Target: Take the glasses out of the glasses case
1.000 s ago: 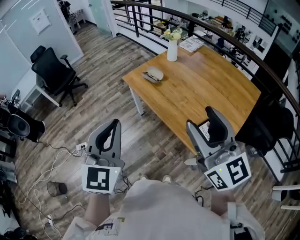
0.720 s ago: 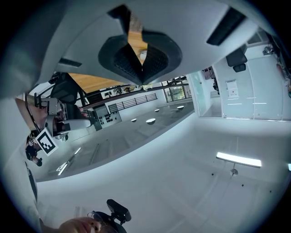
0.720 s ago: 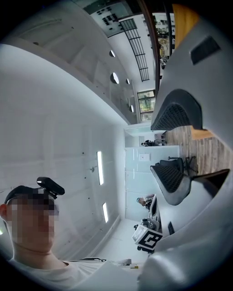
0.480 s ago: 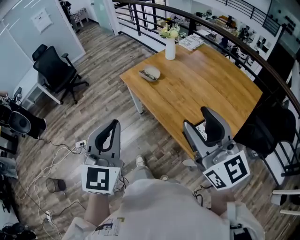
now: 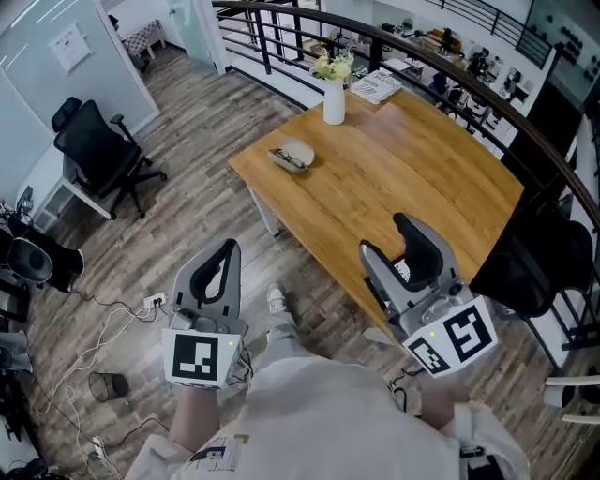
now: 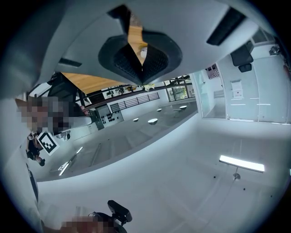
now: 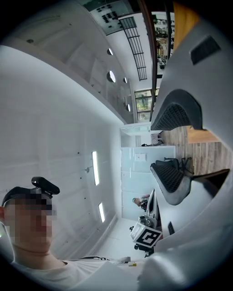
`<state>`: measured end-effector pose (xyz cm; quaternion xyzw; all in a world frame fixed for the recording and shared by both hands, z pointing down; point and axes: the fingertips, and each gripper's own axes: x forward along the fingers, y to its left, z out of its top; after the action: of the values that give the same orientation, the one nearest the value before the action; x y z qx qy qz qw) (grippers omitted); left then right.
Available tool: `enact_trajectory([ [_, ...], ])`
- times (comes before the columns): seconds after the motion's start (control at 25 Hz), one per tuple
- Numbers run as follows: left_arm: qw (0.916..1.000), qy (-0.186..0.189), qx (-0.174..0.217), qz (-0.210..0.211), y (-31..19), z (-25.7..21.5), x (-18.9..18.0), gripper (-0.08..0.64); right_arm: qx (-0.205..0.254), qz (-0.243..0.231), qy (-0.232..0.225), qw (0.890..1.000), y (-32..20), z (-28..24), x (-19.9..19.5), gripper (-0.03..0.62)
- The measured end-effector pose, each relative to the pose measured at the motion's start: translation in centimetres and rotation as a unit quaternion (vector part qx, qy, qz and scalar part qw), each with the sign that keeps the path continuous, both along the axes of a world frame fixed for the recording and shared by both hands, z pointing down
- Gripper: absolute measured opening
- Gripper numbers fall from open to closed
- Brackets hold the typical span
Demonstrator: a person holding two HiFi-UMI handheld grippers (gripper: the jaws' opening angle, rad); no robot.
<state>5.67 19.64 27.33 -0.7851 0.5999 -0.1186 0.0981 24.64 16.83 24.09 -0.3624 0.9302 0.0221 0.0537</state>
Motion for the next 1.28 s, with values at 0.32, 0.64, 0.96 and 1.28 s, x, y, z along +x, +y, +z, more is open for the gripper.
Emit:
enact_trajectory([
  [0.32, 0.9997, -0.006, 0.011, 0.019, -7.1, 0.6, -4.5, 0.017, -0.013, 0.010, 0.023, 1.000, -6.4, 0.4, -4.1, 0.252],
  [0.64, 0.9993, 0.011, -0.015, 0.032, -16.6, 0.0, -11.6, 0.017, -0.040, 0.020, 0.041, 0.998, -15.5, 1.0, -11.7, 0.249],
  [0.96, 0.9973, 0.025, -0.041, 0.056, -27.1, -0.2, -19.9, 0.017, -0.076, 0.024, 0.065, 0.995, -25.6, 1.4, -20.8, 0.245],
  [1.28, 0.9948, 0.028, -0.061, 0.076, -33.4, 2.0, -23.4, 0.017, -0.104, 0.039, 0.068, 0.991, -31.9, 3.0, -24.6, 0.241],
])
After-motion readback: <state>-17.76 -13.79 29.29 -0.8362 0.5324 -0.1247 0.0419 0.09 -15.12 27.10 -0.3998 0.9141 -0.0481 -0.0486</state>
